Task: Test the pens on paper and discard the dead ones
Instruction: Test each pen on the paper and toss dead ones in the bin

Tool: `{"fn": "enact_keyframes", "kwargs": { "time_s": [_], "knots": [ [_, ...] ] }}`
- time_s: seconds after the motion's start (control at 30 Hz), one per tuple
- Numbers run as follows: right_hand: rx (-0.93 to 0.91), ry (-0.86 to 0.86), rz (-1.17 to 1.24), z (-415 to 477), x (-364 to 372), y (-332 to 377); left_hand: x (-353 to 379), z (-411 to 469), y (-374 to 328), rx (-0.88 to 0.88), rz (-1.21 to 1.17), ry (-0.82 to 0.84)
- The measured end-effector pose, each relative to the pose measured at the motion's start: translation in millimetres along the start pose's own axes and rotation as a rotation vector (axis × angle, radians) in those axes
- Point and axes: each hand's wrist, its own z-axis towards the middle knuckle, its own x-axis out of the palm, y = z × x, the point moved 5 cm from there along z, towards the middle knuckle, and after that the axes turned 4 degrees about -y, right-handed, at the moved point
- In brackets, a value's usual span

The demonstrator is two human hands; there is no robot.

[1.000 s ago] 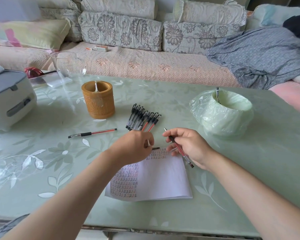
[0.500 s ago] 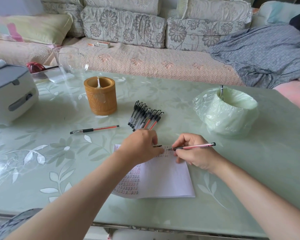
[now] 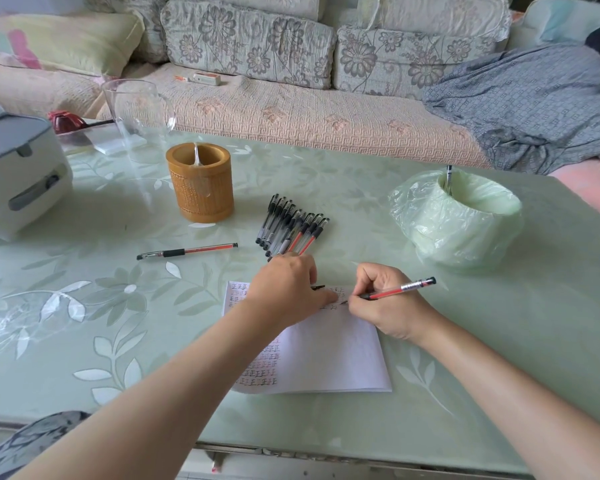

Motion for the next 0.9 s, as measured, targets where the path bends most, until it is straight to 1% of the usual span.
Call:
{"fn": "enact_keyframes", "kwargs": {
  "time_s": [0.37, 0.5, 0.9],
  "knots": [
    [0.074, 0.059, -0.059, 2.8, 1.6, -0.1, -0.4, -0.7, -0.8, -0.02, -0.012, 0.005],
    [0.059, 0.038, -0.025, 2.3, 2.0, -2.2, -1.3, -1.2, -1.5, -0.019, -0.012, 0.009],
    [0.01, 0.009, -0.073, 0.5, 2.0, -2.0, -1.2, -1.8, -0.9, -0.023, -0.01, 0.005]
  ]
}}
